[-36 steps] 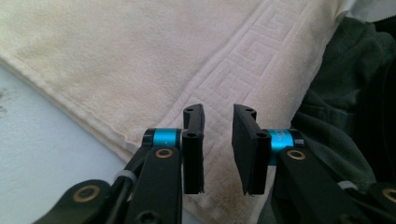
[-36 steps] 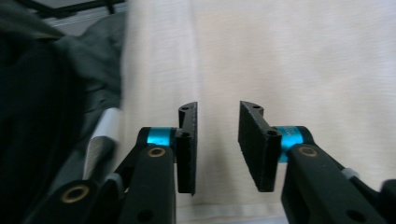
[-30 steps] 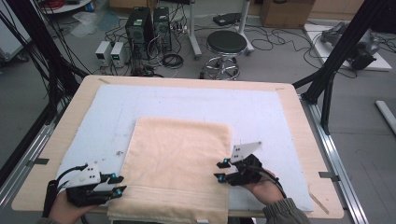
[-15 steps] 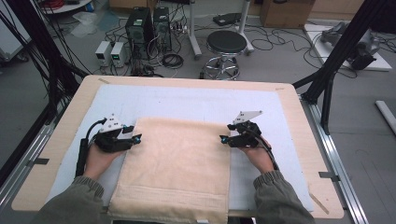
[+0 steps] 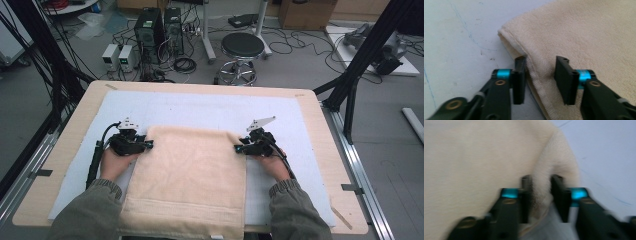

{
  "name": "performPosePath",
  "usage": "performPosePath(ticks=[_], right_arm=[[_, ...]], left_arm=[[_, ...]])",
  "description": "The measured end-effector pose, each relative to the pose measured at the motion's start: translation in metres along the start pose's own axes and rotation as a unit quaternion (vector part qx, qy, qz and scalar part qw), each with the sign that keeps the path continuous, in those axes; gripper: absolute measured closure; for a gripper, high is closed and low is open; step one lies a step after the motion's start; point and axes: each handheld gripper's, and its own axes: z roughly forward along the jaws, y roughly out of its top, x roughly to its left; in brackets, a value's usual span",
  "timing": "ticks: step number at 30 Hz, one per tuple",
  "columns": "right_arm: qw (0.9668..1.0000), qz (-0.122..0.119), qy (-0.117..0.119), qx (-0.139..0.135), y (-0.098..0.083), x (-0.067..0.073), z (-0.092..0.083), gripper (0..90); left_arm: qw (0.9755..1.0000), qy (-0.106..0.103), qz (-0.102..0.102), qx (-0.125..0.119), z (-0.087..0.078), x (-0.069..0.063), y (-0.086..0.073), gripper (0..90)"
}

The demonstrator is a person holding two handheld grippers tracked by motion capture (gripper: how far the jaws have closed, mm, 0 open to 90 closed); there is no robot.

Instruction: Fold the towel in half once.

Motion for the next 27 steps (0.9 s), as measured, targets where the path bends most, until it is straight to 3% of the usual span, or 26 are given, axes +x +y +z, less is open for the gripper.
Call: performPosePath(ticks=[1,2,4,7,9,14,15,17,18,20,23,26,27], right_arm=[[1.0000,-0.005,0.002,0.003,0.002,0.000,0.000,82.3],[0.9999,-0.008,0.003,0.007,0.004,-0.001,0.001,83.2],[0.9996,-0.016,-0.011,0.020,0.010,-0.004,0.000,83.8],[0.9989,-0.021,-0.040,0.015,0.023,-0.013,-0.002,83.8],[0.9979,-0.026,-0.058,0.015,0.033,-0.022,-0.003,83.8],[0.9949,-0.028,-0.097,0.010,0.071,-0.044,-0.018,83.4],[0.9943,-0.026,-0.103,0.002,0.078,-0.047,-0.022,81.5],[0.9925,-0.018,-0.121,-0.011,0.087,-0.052,-0.025,65.2],[0.9925,-0.006,-0.121,-0.015,0.086,-0.054,-0.025,60.6],[0.9954,0.013,-0.095,0.001,0.081,-0.056,-0.021,50.6],[0.9961,0.002,-0.085,0.025,0.068,-0.049,-0.019,45.0],[0.9974,0.004,-0.069,0.020,0.057,-0.037,-0.026,40.7],[0.9976,0.002,-0.067,0.018,0.054,-0.032,-0.029,38.7]], left_arm=[[1.0000,0.005,0.002,-0.002,0.001,-0.002,0.001,80.3],[0.9999,0.008,0.009,-0.001,0.002,-0.002,0.002,82.3],[0.9998,0.017,0.007,0.002,0.005,-0.002,0.006,84.1],[0.9994,0.033,-0.005,-0.004,0.010,0.002,0.016,84.6],[0.9991,0.043,0.003,-0.003,0.012,0.004,0.029,84.7],[0.9972,0.068,0.011,-0.029,0.010,0.008,0.068,84.5],[0.9970,0.073,0.010,-0.026,0.010,0.009,0.074,84.3],[0.9951,0.097,0.016,-0.016,0.012,0.009,0.078,78.1],[0.9953,0.095,0.013,-0.012,0.012,0.011,0.077,70.3],[0.9967,0.081,0.010,-0.006,0.008,0.014,0.072,66.3],[0.9975,0.069,0.004,-0.016,-0.002,0.016,0.060,62.4],[0.9990,0.042,0.012,-0.009,-0.011,0.012,0.051,58.4],[0.9989,0.038,0.021,-0.018,-0.014,0.007,0.047,56.9]])
